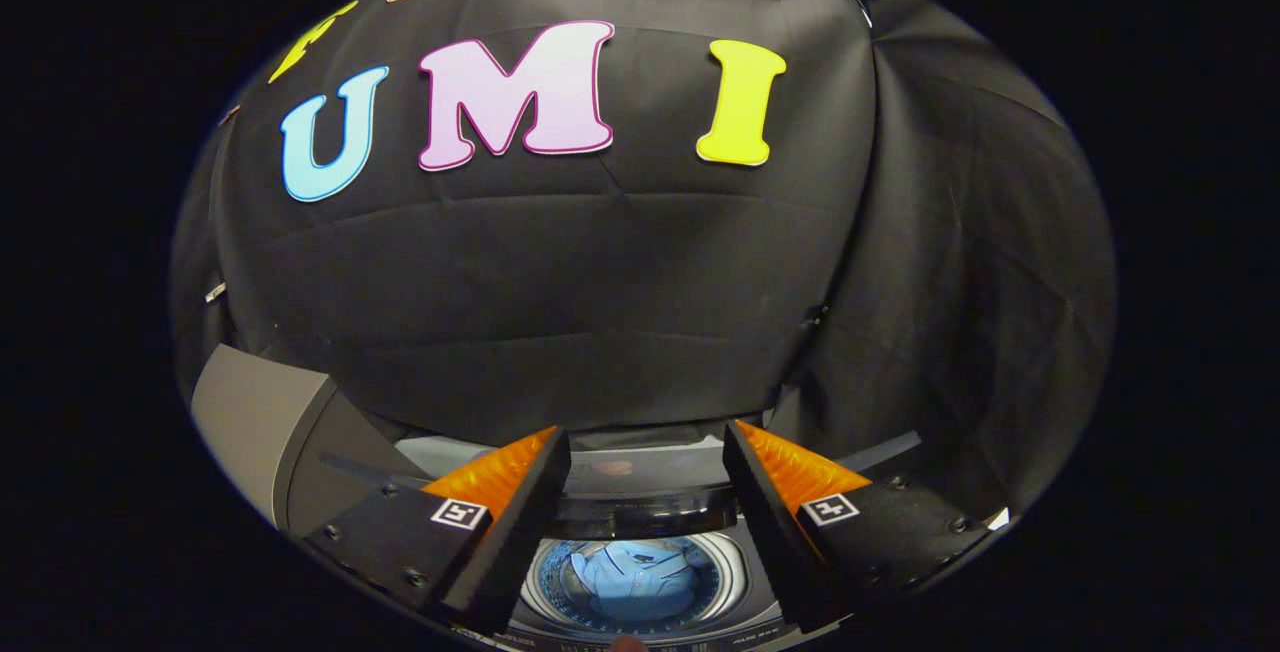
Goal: Put the clothes into the washing machine and then close the washing machine lid.
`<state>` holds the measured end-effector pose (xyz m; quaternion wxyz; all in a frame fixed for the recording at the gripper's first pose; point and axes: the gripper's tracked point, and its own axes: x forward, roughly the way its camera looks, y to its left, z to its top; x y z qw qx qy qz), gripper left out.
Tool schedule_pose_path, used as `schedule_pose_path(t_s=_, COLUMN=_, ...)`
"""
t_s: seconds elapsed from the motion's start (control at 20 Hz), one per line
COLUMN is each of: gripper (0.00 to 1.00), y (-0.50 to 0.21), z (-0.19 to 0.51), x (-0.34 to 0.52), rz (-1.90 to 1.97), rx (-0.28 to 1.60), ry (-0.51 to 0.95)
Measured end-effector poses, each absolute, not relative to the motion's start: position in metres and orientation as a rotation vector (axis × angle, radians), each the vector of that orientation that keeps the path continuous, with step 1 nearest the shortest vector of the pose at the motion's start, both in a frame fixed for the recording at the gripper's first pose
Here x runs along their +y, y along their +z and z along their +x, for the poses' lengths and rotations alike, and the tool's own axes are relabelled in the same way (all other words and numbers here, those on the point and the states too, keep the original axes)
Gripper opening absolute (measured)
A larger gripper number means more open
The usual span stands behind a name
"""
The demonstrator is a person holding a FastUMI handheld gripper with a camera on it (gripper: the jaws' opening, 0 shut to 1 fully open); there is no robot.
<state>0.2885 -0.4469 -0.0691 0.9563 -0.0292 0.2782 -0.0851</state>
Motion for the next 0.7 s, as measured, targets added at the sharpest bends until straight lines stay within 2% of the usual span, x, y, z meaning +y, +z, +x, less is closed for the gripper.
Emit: schedule_pose_path(t_s=0.7, gripper=0.98, y=-0.075, z=0.27, x=-0.444, rz=-0.046, rx=0.551, ry=-0.162)
